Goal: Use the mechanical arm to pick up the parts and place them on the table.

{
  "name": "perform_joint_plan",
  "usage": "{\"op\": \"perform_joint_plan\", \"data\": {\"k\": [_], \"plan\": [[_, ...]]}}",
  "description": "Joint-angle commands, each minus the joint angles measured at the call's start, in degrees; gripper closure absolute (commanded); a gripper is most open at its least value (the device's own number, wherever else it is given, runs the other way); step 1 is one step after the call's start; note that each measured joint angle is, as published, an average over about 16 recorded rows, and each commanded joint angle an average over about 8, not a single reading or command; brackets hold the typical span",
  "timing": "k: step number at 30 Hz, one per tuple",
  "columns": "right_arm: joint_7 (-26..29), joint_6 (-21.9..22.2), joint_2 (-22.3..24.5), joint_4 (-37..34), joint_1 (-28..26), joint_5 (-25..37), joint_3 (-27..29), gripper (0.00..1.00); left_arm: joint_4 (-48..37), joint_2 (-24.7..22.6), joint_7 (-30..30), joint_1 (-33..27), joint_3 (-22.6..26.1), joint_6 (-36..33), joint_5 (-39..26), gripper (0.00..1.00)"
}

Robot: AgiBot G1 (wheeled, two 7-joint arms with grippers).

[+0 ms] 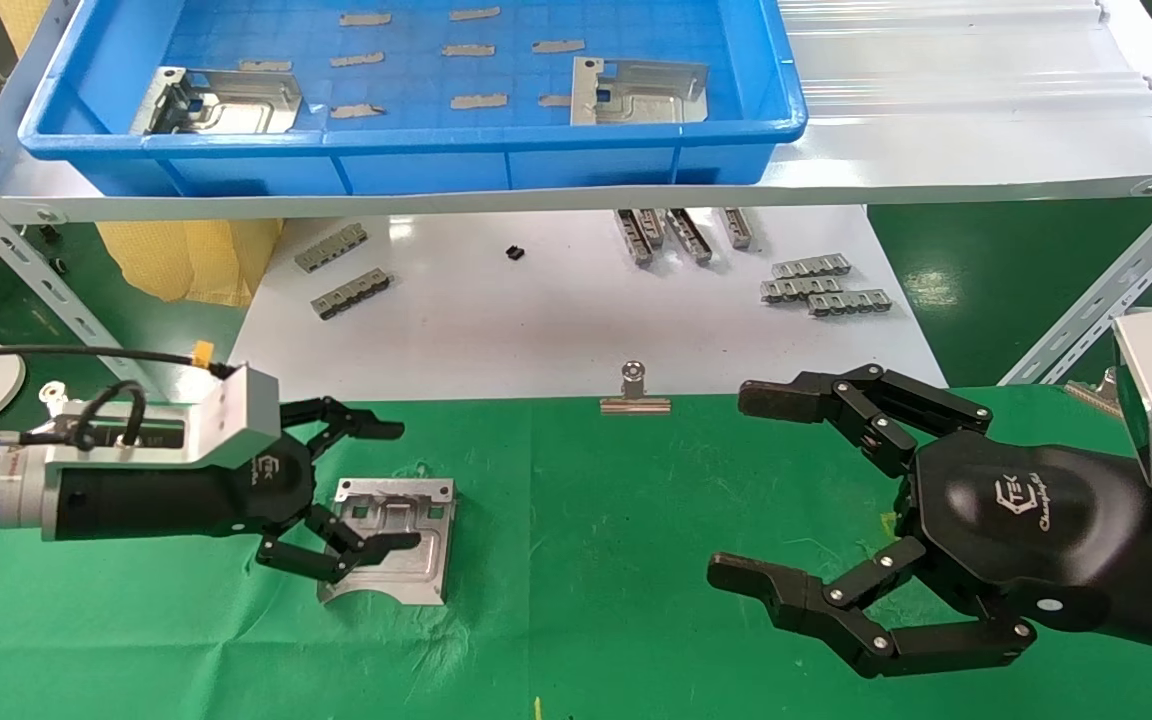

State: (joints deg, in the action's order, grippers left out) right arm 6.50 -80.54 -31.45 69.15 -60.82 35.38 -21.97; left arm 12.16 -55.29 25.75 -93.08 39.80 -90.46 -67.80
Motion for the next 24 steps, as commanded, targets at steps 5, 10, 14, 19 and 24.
{"op": "perform_joint_plan", "data": {"k": [5,10,14,19,24], "plan": [[0.0,0.0,0.0,0.0,0.0,0.0,0.0,0.0,7.53,2.49,-4.48,3.87,-2.92,0.58,3.18,0.0],[0.0,0.0,0.0,0.0,0.0,0.0,0.0,0.0,13.84,4.57,-8.23,7.1,-5.36,1.07,5.84,0.0],[0.0,0.0,0.0,0.0,0.0,0.0,0.0,0.0,18.83,6.22,-11.19,9.66,-7.29,1.46,7.95,0.0],[0.0,0.0,0.0,0.0,0.0,0.0,0.0,0.0,25.14,8.3,-14.94,12.9,-9.73,1.95,10.62,0.0],[0.0,0.0,0.0,0.0,0.0,0.0,0.0,0.0,31.42,10.37,-18.67,16.12,-12.16,2.44,13.27,0.0]]}}
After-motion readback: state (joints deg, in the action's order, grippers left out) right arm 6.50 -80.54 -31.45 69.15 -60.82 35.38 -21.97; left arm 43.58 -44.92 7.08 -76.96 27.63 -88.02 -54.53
